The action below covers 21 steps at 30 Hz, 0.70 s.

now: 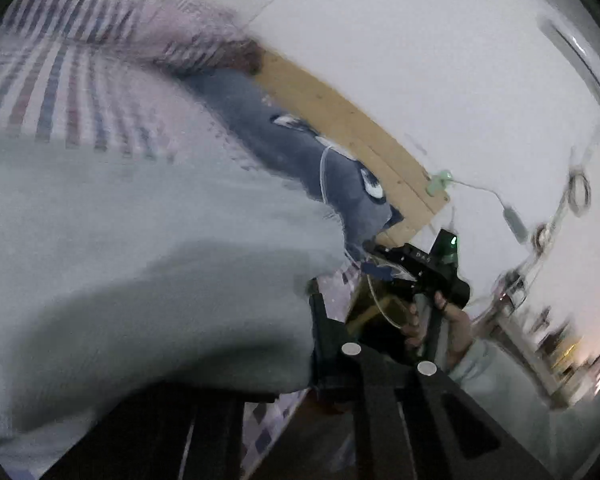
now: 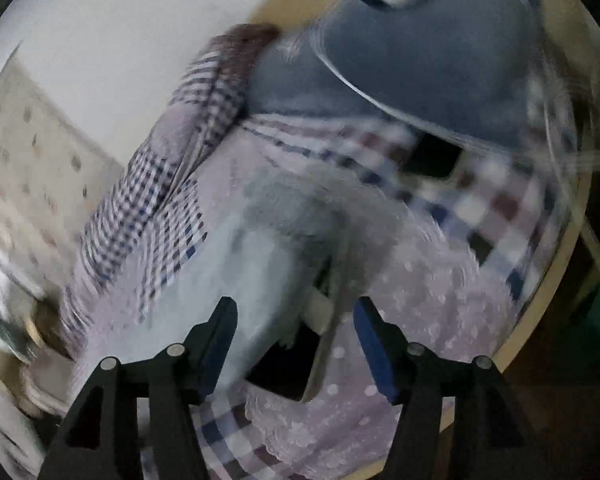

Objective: Fold clothes

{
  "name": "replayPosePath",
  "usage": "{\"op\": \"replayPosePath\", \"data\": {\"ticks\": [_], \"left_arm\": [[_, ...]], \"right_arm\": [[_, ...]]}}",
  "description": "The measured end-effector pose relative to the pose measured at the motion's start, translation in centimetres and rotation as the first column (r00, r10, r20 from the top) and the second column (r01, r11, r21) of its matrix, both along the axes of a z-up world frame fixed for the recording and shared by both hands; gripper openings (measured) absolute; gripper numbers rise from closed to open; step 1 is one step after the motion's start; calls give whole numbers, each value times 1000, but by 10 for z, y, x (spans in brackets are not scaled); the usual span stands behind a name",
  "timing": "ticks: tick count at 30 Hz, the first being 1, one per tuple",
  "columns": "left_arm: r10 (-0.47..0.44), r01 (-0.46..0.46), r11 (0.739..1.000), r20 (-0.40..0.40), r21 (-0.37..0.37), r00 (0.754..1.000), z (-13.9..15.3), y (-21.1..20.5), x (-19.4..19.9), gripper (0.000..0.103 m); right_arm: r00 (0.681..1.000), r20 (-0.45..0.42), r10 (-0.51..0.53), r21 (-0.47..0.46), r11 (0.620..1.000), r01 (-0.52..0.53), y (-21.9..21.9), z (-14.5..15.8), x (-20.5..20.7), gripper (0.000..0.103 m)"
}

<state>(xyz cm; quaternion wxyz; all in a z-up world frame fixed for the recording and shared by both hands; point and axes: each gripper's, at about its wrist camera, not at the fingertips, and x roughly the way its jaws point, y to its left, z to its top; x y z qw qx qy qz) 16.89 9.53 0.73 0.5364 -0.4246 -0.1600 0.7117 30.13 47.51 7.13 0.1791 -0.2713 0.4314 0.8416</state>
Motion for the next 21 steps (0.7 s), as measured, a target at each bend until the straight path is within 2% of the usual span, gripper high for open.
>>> {"op": "replayPosePath", "data": {"ticks": [2, 4, 5, 8, 12, 13, 14, 15, 16, 19, 21], "left_arm": [[-44, 42, 996, -17, -79, 999, -10, 11, 12, 10], [-75, 64, 985, -65, -161, 995, -18, 21, 27, 10], [-75, 62, 983, -71, -174, 995, -20, 21, 29, 10], [-54, 53, 989, -5, -135, 999, -27, 11, 25, 10], [-49, 49, 987, 4, -150, 999, -34, 9, 28, 10], [-39, 41, 989, 17, -139, 999, -35, 8, 27, 10], [-26, 29, 992, 33, -123, 999, -36, 6, 26, 10], [-20, 24, 993, 41, -118, 999, -38, 4, 26, 10], [-16, 22, 993, 45, -117, 999, -40, 3, 26, 10], [-7, 13, 993, 58, -114, 998, -47, 0, 28, 10], [0, 8, 994, 67, -112, 998, -52, -2, 29, 10]], "right_arm": [[1000, -14, 2, -95, 995, -3, 12, -20, -7, 65], [1000, 2, 12, -122, 992, -12, 17, -30, -18, 65], [1000, 12, 18, -122, 992, -16, 19, -34, -26, 65], [999, 21, 28, -95, 995, -26, 20, -42, -41, 65], [998, 11, 54, -67, 996, -54, 26, -47, -66, 64], [998, 20, 59, -46, 997, -58, 24, -43, -72, 56], [997, 26, 66, -14, 998, -66, 22, -37, -76, 34], [997, 26, 78, 35, 996, -79, 17, -25, -79, 29], [996, 15, 83, 69, 994, -83, 13, -16, -78, 27], [997, -55, 51, 86, 995, -47, 10, -3, -58, 25], [1000, -4, 0, 73, 997, 1, 11, -19, -53, 25]]}}
